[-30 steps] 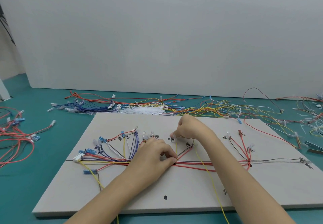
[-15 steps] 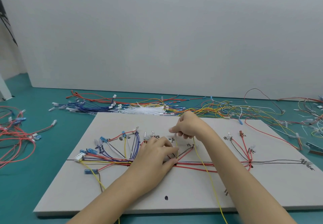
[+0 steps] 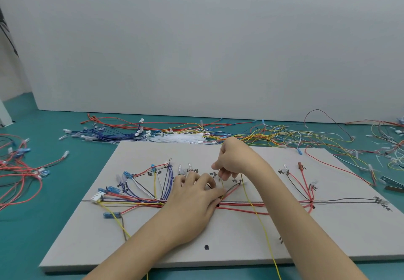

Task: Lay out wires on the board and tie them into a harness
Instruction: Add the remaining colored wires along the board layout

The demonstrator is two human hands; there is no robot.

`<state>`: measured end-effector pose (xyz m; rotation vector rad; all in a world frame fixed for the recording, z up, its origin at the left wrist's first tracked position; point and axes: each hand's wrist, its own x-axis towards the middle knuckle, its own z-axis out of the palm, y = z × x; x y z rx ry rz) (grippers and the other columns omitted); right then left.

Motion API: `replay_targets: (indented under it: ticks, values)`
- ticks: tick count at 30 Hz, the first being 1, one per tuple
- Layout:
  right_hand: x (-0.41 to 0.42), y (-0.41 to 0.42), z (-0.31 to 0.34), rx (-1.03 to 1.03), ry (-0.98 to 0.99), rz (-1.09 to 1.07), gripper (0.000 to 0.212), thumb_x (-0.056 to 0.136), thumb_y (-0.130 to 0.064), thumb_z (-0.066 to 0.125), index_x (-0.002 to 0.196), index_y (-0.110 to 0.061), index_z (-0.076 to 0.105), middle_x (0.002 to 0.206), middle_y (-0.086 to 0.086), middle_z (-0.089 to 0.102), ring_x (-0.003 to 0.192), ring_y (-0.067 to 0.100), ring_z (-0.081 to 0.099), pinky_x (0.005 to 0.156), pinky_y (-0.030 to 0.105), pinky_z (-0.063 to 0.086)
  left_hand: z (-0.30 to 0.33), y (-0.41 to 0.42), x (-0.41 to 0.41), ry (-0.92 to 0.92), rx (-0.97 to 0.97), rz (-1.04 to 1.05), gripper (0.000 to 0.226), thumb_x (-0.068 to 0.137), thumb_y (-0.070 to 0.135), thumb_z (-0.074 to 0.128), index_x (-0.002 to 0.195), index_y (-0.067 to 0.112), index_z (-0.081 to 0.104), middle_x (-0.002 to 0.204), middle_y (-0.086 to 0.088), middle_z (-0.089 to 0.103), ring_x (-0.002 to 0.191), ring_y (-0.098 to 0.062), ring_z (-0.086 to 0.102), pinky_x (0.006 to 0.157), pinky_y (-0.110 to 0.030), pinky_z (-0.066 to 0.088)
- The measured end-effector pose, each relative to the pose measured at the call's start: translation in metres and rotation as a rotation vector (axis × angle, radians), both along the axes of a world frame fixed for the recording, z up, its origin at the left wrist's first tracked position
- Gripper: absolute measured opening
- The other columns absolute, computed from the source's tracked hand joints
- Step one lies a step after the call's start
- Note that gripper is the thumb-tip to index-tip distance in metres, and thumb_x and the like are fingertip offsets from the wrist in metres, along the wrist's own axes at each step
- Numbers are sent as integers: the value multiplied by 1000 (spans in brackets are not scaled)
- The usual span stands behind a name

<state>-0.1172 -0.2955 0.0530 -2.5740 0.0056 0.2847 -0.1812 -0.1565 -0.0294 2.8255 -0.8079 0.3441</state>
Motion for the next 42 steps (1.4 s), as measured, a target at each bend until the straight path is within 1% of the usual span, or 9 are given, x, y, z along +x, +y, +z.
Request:
replay_targets:
  ticks: [3,10,16,23,31,34,38,40,42]
  values:
    - [-4,4,1,16,7,20,17,91,-8,63,75,-1,60,73,16,74,59,23,68,50,25,54,0,0,-1,2,14,6,36,102,43,24,135,44,39,129,16,38,120,-17,30,99,-39,24]
    - [-9,-4,4,141,80,44,19,96,-9,57,81,0,49,67,18,69,41,18,59,38,20,44,1,-1,-1,3,30,0,37,102,41,25,138,43,36,148,16,24,129,-17,24,101,-37,22]
    - [-7,-11,4,-15,43,40,14,96,-9,55,92,4,53,79,22,73,54,30,66,60,37,60,1,0,-2,26,26,13,39,103,41,24,140,45,36,152,15,21,132,-17,21,104,-38,20]
    - [0,-8,-15,58,4,-40,13,95,-12,57,91,0,53,78,20,73,70,35,72,77,46,60,0,-2,-1,11,3,12,38,102,41,26,139,46,35,144,15,29,128,-17,25,103,-38,22]
    - [13,-3,-23,12,13,-98,18,94,-13,54,93,4,62,54,6,68,62,23,71,83,38,59,0,-2,-1,26,-19,17,37,103,41,26,137,43,41,132,18,37,122,-15,28,101,-37,25]
    - [17,1,-23,-17,14,-109,17,93,-12,55,96,3,62,64,9,70,76,26,71,86,37,57,1,-2,-1,36,-26,18,37,103,41,26,136,42,43,132,18,37,123,-15,27,101,-36,24]
    - [20,12,-24,-172,-87,-48,6,92,-11,56,90,-5,54,89,12,66,86,30,63,73,28,49,1,-2,0,43,-36,20,36,103,43,28,135,43,45,130,21,37,122,-13,27,101,-33,24]
    - [20,16,-26,-248,-139,-18,9,92,-11,57,94,-7,50,84,7,55,82,28,53,65,27,39,2,-2,0,57,-64,23,36,102,44,30,133,42,48,129,21,38,121,-13,27,101,-32,24]
    - [21,17,-30,-288,-150,-3,16,91,-11,58,81,-8,46,72,3,46,80,27,50,57,26,35,3,-2,1,69,-100,23,34,101,45,34,130,39,53,127,21,40,120,-13,28,101,-33,25]
